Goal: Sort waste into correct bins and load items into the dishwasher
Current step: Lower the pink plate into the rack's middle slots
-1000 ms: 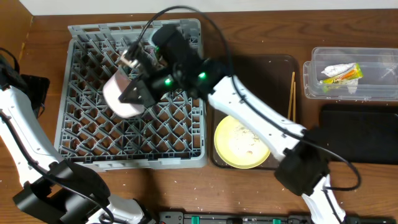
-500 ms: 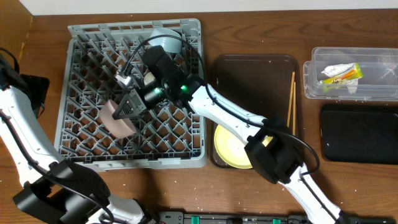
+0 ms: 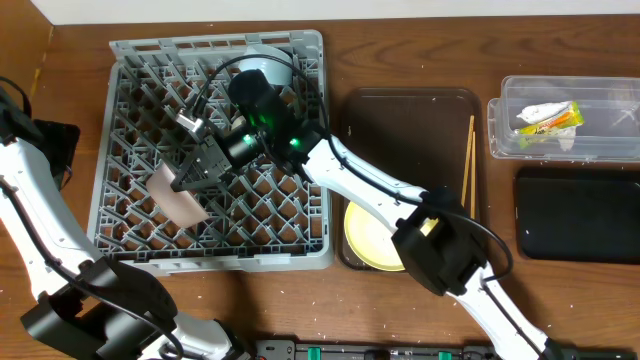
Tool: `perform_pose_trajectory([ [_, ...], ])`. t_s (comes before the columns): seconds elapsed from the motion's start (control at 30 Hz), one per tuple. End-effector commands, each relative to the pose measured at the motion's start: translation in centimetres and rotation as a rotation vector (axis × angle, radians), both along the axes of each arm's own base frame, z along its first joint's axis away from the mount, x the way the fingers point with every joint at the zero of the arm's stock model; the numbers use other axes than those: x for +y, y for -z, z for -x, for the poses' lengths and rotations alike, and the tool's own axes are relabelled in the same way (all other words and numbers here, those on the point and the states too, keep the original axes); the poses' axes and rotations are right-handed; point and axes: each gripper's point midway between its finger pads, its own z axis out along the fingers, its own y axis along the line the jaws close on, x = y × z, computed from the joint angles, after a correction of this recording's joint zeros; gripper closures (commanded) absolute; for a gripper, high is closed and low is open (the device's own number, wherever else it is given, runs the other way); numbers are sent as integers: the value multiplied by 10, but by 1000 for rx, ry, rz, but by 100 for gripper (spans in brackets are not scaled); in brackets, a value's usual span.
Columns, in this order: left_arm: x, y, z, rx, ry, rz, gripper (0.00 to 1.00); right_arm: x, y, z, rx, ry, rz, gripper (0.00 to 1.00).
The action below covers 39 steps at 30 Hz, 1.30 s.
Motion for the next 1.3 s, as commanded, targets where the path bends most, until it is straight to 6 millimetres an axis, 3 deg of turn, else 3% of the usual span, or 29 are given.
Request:
perform_pose_trajectory([
  [0.0,1,-7,6,-2,-20,-21,2,6,26,3,79,-12,67,99],
  [0.13,1,-7,6,-2,-20,-21,2,7,38,1,115,-9,99,99],
  [0.3,1,-7,6,-2,-20,-21,2,8,39,1,117,-3,102,99],
  [0.67,1,-7,6,-2,-20,-21,2,-2,42,-24,56,49,72,96],
  [0.97,1,-7,6,-2,-20,-21,2,-18,45,-68,-23,154,39,73],
  [1.27,1,-7,6,-2,-20,-21,2,-44,42,-117,-137,320,77,72],
])
